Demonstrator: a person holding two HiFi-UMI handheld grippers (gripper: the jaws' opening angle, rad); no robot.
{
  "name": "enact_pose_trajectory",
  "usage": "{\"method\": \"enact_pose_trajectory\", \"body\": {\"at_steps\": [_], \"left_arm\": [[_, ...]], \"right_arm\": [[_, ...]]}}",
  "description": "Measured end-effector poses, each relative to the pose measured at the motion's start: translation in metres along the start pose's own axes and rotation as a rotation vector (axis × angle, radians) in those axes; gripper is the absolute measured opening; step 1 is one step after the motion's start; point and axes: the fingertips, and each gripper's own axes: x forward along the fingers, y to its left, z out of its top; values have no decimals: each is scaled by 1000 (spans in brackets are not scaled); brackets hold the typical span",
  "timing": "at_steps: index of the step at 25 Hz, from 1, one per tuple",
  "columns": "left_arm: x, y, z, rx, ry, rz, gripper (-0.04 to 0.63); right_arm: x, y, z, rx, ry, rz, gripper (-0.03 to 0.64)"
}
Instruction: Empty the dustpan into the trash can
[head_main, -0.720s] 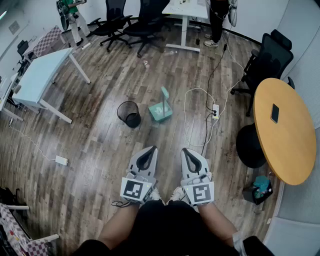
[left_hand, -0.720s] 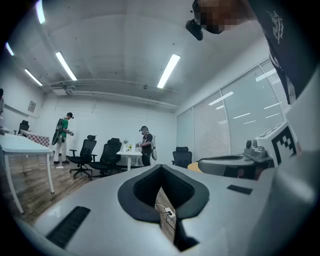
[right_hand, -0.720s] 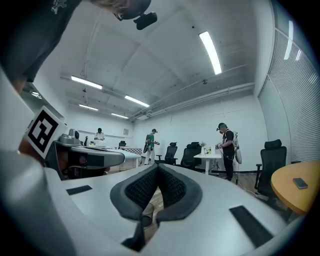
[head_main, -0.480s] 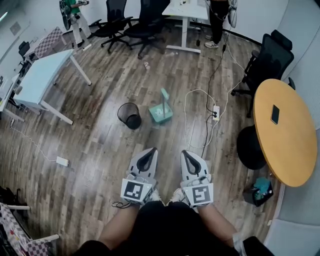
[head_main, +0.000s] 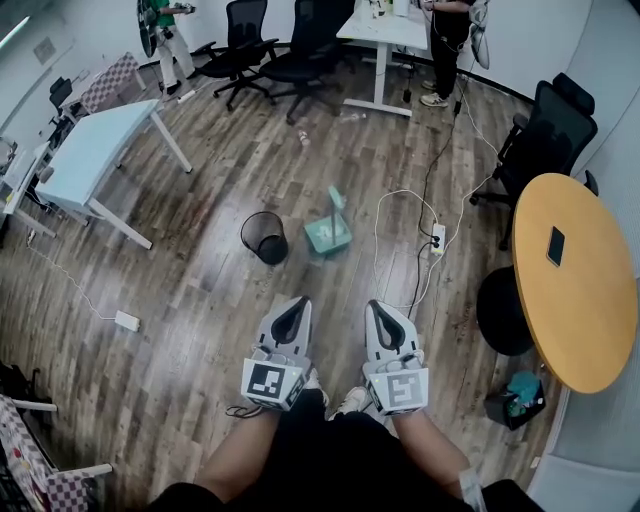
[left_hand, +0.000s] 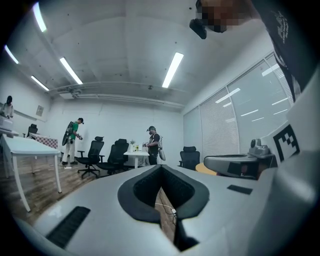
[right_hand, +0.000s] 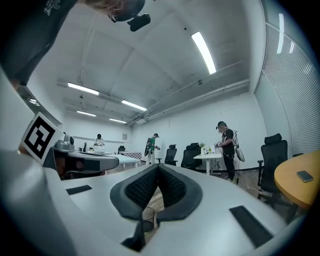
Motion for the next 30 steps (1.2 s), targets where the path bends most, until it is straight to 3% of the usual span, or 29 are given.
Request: {"method": "enact_pose_trajectory", "body": {"at_steps": [13, 30], "left_arm": [[59, 89, -13, -44, 16, 38, 12], [116, 195, -1, -60, -13, 20, 12]], "right_arm": [[105, 1, -22, -41, 57, 24, 23], [221, 15, -36, -60, 108, 20, 23]]}}
